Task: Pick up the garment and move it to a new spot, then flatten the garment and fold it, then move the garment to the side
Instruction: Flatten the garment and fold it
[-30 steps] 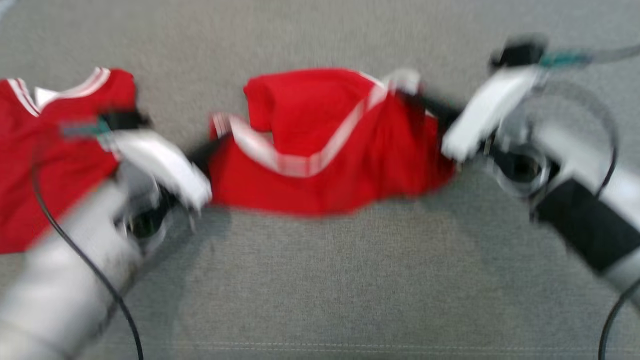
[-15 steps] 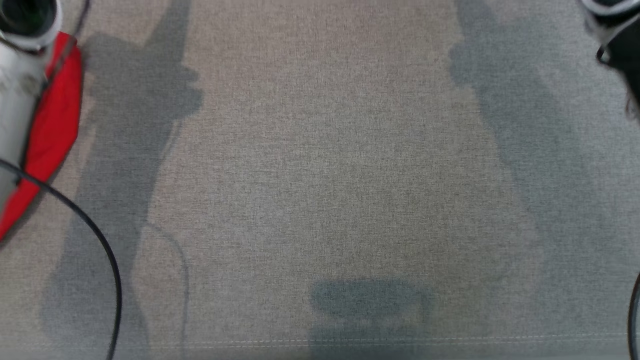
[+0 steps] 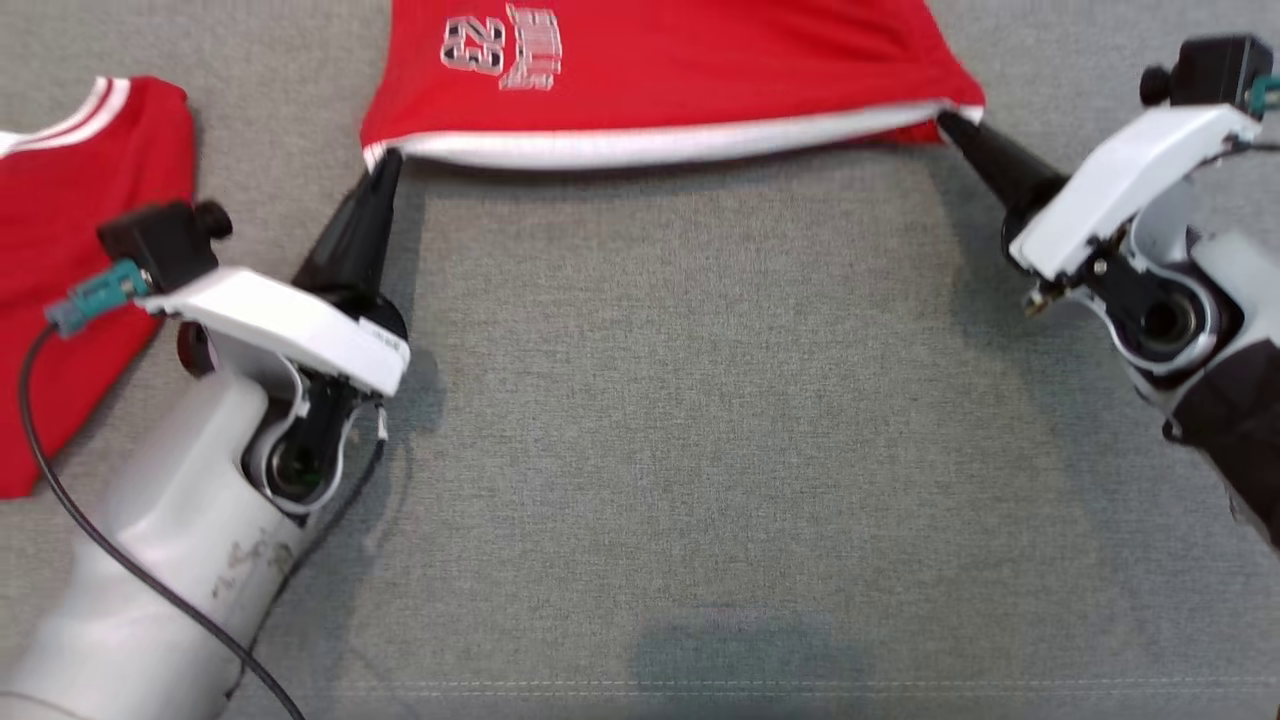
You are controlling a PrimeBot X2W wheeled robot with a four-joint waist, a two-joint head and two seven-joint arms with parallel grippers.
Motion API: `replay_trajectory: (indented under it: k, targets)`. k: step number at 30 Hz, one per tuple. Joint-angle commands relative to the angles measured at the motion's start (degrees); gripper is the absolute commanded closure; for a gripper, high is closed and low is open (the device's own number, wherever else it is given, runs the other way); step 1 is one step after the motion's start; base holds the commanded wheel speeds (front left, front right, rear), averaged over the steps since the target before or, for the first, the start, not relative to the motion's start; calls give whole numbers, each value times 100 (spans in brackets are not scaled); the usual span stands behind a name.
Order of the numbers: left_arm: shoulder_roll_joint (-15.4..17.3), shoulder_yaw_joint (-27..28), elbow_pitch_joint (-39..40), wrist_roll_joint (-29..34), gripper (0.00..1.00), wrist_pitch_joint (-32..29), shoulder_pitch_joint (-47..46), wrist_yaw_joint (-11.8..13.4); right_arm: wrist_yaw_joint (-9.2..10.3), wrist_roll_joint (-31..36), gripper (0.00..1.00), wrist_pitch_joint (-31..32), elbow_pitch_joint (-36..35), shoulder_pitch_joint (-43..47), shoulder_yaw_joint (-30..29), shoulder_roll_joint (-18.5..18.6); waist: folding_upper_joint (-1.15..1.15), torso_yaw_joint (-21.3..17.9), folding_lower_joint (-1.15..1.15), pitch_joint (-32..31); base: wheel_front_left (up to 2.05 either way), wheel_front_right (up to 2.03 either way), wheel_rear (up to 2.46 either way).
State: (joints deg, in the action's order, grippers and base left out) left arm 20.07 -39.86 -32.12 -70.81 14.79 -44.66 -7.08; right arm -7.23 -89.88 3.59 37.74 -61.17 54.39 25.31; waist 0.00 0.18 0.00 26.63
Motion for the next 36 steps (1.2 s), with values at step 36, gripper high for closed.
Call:
replay_trajectory:
  k: [36]
  targets:
    - [-535, 440, -216, 452, 100, 20, 2912, -41, -25, -303, 100, -356, -758, 3242, 109, 224, 0, 48, 0, -2372, 0, 0, 0]
